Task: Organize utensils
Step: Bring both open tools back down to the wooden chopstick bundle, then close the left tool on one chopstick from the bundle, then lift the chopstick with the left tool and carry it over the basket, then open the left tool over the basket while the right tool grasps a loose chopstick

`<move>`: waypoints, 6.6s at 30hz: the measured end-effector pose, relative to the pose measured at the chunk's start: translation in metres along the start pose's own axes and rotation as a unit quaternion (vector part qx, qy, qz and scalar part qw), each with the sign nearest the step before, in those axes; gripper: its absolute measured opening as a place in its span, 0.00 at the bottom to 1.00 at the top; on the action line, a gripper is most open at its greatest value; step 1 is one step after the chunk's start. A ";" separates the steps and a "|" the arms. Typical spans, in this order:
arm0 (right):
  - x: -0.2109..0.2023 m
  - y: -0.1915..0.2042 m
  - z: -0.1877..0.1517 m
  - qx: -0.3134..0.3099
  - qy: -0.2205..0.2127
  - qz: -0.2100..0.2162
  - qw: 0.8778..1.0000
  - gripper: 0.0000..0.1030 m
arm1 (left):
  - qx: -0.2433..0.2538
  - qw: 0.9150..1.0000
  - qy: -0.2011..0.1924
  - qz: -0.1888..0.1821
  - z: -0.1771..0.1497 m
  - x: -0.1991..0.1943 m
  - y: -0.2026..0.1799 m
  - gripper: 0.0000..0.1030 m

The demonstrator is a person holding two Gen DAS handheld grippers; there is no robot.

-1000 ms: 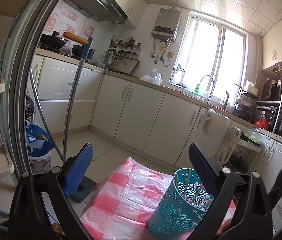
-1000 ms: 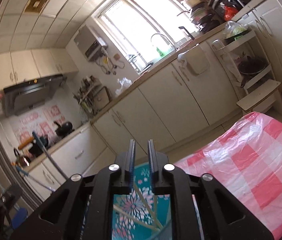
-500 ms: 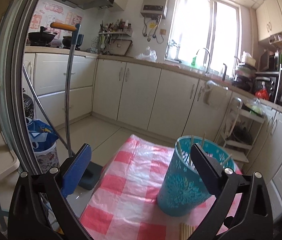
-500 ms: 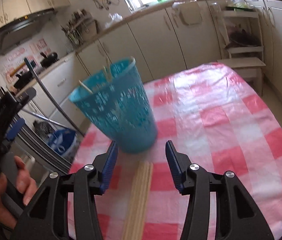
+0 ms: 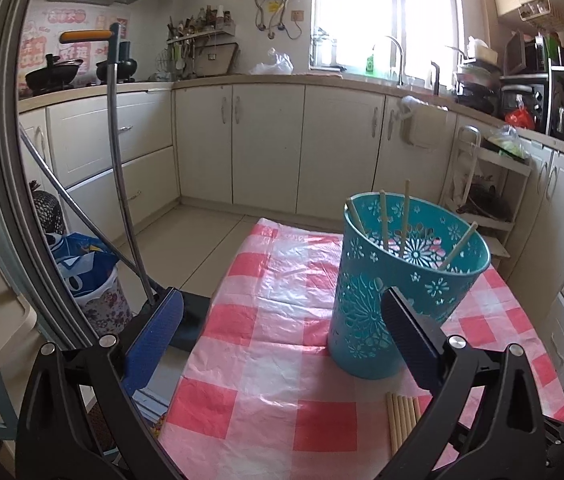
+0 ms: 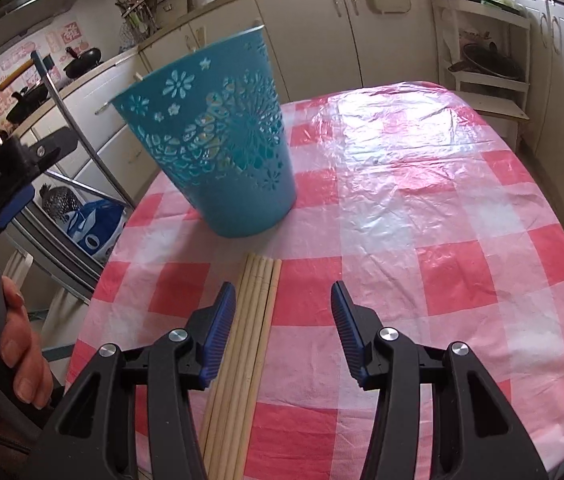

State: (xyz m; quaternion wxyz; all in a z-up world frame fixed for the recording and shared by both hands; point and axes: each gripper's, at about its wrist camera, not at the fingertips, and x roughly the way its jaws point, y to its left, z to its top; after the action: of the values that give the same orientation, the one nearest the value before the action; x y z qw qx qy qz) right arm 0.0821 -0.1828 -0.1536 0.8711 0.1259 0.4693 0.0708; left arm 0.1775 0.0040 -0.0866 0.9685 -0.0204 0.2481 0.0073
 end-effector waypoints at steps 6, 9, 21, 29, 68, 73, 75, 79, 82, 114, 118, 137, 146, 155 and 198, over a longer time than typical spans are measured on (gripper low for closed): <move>0.013 0.012 -0.006 -0.031 0.013 -0.017 0.999 0.47 | 0.024 1.000 0.018 0.001 -0.004 0.008 -0.007 0.92; 0.019 0.014 -0.008 -0.039 0.020 -0.026 0.999 0.47 | 0.026 0.999 0.046 0.000 -0.008 0.018 -0.006 0.92; 0.029 0.011 -0.014 -0.055 0.039 -0.046 0.997 0.47 | 0.037 0.989 0.141 -0.016 -0.027 0.052 -0.006 0.92; 0.031 0.017 -0.017 -0.095 0.040 -0.076 0.992 0.40 | 0.109 0.973 0.198 -0.042 -0.050 0.066 -0.036 0.92; 0.027 0.001 -0.014 -0.095 0.039 -0.066 0.993 0.25 | 0.175 0.940 0.252 -0.146 -0.083 0.082 -0.082 0.25; 0.027 0.004 -0.014 -0.127 0.038 -0.074 0.988 0.11 | 0.139 0.932 0.276 -0.187 -0.076 0.091 -0.062 0.05; 0.027 -0.001 -0.012 -0.115 0.042 -0.074 0.990 0.12 | 0.126 0.930 0.286 -0.195 -0.075 0.094 -0.057 0.05; 0.028 -0.009 -0.008 -0.079 0.048 -0.057 0.994 0.14 | 0.132 0.931 0.285 -0.184 -0.076 0.092 -0.057 0.05; 0.028 -0.009 -0.007 -0.078 0.048 -0.055 0.994 0.15 | 0.162 0.933 0.275 -0.170 -0.079 0.089 -0.064 0.05; 0.033 0.002 -0.007 -0.122 0.051 -0.057 0.990 0.10 | 0.272 0.926 0.208 -0.160 -0.074 0.063 -0.088 0.04; 0.033 0.002 -0.008 -0.124 0.051 -0.059 0.989 0.10 | 0.273 0.926 0.205 -0.160 -0.074 0.063 -0.087 0.04; 0.035 0.004 -0.007 -0.129 0.051 -0.059 0.989 0.10 | 0.107 0.917 0.075 -0.378 0.025 0.000 -0.050 0.04; 0.036 0.005 -0.005 -0.131 0.052 -0.054 0.989 0.10 | -0.051 0.935 -0.072 -0.343 0.093 0.009 -0.030 0.04; 0.039 0.004 -0.003 -0.135 0.052 -0.044 0.988 0.10 | -0.113 0.948 -0.189 -0.229 0.129 0.036 -0.033 0.04; 0.032 0.008 -0.008 -0.139 0.059 -0.058 0.987 0.06 | -0.069 0.990 -0.026 -0.123 0.026 0.016 0.012 0.70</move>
State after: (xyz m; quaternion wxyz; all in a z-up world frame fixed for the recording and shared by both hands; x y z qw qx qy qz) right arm 0.0933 -0.1662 -0.1815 0.8535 -0.0279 0.5121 0.0921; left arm 0.2040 0.0167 -0.0723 0.9644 -0.1170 0.2176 -0.0943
